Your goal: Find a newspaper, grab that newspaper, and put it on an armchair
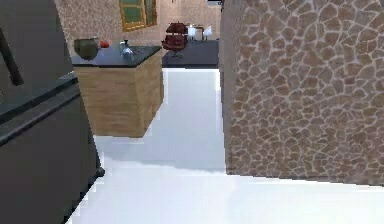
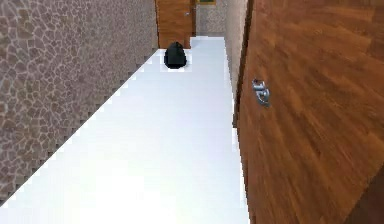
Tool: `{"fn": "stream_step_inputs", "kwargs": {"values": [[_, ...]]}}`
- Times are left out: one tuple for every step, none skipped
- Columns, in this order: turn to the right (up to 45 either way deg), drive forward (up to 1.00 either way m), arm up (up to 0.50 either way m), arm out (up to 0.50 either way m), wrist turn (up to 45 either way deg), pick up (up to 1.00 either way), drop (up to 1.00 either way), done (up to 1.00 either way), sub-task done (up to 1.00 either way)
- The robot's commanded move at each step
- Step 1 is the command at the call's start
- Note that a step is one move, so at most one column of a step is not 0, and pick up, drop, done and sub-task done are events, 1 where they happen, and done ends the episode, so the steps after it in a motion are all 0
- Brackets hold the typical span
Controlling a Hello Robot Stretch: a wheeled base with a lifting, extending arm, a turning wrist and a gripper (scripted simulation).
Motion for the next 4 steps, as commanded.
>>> {"fn": "stream_step_inputs", "kwargs": {"values": [[0.0,1.00,0.00,0.00,0.0,0.00,0.00,0.00,0.00],[0.0,0.40,0.00,0.00,0.0,0.00,0.00,0.00,0.00],[3.0,0.00,0.00,0.00,0.0,0.00,0.00,0.00,0.00],[0.0,1.00,0.00,0.00,0.0,0.00,0.00,0.00,0.00]]}}
